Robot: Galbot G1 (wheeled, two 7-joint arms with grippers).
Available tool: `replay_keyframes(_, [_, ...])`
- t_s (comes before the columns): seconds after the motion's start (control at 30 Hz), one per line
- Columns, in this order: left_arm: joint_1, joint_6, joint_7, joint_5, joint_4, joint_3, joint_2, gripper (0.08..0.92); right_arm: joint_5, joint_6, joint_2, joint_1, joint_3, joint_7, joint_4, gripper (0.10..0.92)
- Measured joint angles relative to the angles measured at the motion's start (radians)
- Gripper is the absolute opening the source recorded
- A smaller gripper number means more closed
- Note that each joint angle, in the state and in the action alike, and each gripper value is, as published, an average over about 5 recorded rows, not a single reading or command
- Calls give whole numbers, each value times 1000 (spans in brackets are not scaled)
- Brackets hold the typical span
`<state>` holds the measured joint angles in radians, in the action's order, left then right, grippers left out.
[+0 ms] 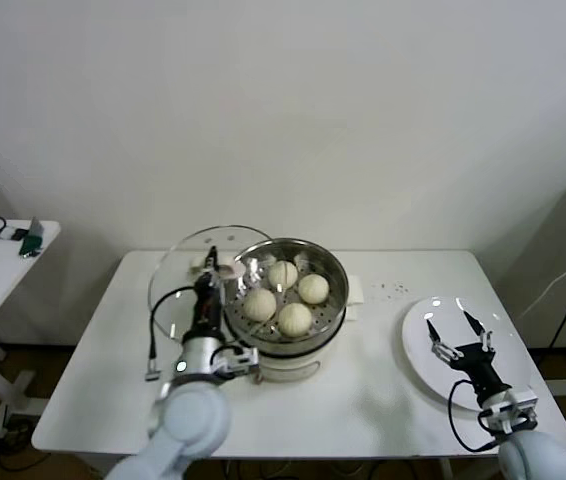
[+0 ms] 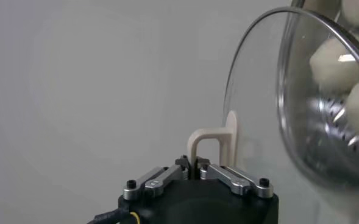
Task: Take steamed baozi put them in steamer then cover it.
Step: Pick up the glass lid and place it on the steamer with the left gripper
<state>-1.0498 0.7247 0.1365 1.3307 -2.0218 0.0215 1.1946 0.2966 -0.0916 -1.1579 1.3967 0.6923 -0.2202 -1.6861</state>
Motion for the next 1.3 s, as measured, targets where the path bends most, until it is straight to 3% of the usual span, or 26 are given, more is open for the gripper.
replay_keyframes(0.57, [145,12,67,112,182,157,227,146,-4,-21,-8,21,38,-6,12,823])
replay_keyframes(1.3, [187,11,147,217,309,173,271,146,-4,-33,-19,35,68,-16,22,823])
